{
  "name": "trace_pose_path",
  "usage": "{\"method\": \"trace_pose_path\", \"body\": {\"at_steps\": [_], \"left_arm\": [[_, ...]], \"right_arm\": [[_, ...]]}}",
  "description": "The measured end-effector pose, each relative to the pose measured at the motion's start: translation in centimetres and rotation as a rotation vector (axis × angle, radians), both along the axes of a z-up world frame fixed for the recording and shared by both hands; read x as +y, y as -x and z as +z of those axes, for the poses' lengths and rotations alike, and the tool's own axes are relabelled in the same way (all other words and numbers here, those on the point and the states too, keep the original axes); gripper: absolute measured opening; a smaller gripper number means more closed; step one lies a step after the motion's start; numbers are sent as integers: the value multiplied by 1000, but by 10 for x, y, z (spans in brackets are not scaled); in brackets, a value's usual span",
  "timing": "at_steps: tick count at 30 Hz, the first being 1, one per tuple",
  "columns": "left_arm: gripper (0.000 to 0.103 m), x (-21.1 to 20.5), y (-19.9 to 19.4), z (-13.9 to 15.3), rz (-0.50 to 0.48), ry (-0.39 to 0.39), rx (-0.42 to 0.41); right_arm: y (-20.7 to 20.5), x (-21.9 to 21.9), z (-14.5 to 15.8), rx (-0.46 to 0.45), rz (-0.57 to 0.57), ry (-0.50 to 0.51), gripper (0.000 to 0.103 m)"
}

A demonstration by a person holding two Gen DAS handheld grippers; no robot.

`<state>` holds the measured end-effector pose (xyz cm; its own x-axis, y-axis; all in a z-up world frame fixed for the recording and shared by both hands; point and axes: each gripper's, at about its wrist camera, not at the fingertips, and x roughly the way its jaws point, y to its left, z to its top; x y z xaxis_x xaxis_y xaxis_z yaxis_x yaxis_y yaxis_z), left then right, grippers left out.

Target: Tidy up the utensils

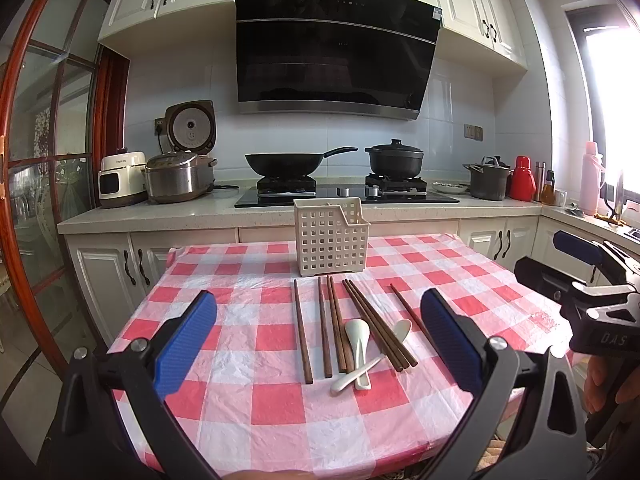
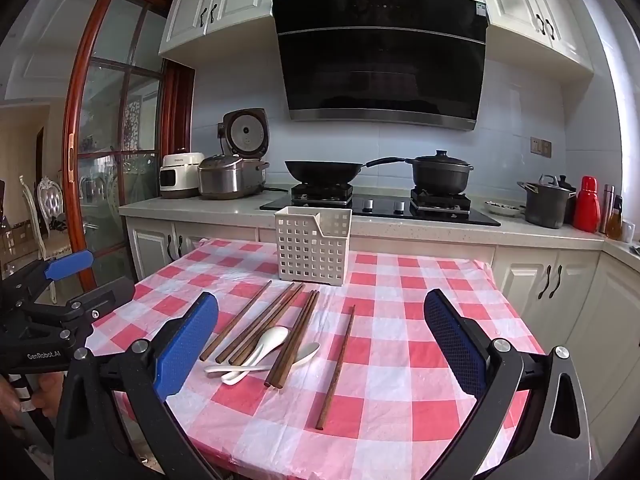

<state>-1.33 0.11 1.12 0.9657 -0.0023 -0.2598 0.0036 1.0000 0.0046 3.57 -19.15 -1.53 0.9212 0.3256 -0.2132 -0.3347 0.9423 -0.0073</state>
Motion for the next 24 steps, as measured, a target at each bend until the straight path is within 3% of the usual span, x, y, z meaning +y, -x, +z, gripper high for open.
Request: {"method": "trace_pose_path", "body": {"at_steps": [24], "left_arm": [[98, 0, 8, 3, 5, -11, -21]], "right_arm": [[3, 0, 3, -11, 1, -4, 96]]}}
